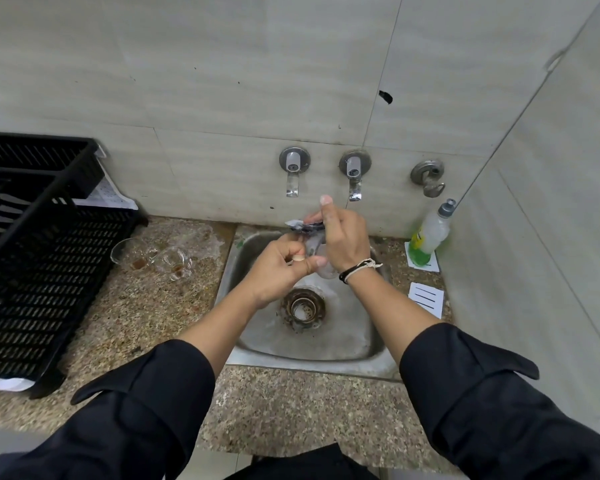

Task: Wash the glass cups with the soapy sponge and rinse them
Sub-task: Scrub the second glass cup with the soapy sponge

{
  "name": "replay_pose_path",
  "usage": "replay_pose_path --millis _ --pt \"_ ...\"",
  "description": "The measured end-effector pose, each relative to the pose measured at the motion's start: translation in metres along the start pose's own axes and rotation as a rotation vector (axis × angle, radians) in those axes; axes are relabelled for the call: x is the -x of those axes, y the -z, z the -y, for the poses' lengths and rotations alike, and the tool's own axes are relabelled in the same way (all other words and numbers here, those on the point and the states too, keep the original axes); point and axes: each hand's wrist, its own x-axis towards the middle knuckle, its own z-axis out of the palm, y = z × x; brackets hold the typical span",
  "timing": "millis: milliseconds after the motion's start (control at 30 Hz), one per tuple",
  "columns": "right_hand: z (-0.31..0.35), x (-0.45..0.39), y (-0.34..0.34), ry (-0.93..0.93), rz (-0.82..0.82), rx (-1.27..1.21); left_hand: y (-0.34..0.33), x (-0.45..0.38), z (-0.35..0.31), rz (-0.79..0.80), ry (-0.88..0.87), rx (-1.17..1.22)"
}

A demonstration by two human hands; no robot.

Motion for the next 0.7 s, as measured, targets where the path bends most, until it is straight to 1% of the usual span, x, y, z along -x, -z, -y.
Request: replay_pose_path --millis 67,167,200,233,300,333,367,500,567,633,700 --pt "0.003 -0.001 0.002 -0.041 -0.066 -0.019 0.004 -0.001 -0.002 0.027 -0.018 -0.045" --pt "0.007 0.003 0.004 -0.164 -0.226 -0.052 0.007 -0.002 -0.003 0.049 -0.050 -0.081" --pt "0.007 0.006 0.004 -0.135 -0.291 -0.055 0.006 -0.002 -0.003 0.049 -0.066 -0.090" --pt "0.007 0.010 0.002 -0.060 -0.349 -0.046 0.005 -0.003 -0.004 0.045 -0.076 -0.107" --pt "0.008 0.018 0.000 0.092 -0.406 -0.016 0.002 -0.005 -0.005 0.029 -0.077 -0.161" --pt "0.007 0.019 0.000 0.134 -0.407 0.004 0.001 -0.005 -0.005 0.019 -0.083 -0.178" --pt "0.004 0.018 0.001 0.136 -0.396 0.021 -0.001 -0.005 -0.005 0.014 -0.092 -0.182" --pt "-0.006 0.006 0.009 -0.060 -0.307 -0.026 -0.002 -0.005 -0.007 0.034 -0.084 -0.124" --pt "-0.004 0.010 0.004 -0.116 -0.297 -0.060 -0.001 -0.009 -0.004 0.003 -0.083 -0.131" --pt "0.001 0.019 -0.003 -0.088 -0.320 -0.075 0.001 -0.013 -0.002 -0.022 -0.090 -0.158" --pt "0.000 0.024 -0.003 -0.084 -0.331 -0.062 0.000 -0.012 0.001 0.014 -0.104 -0.150"
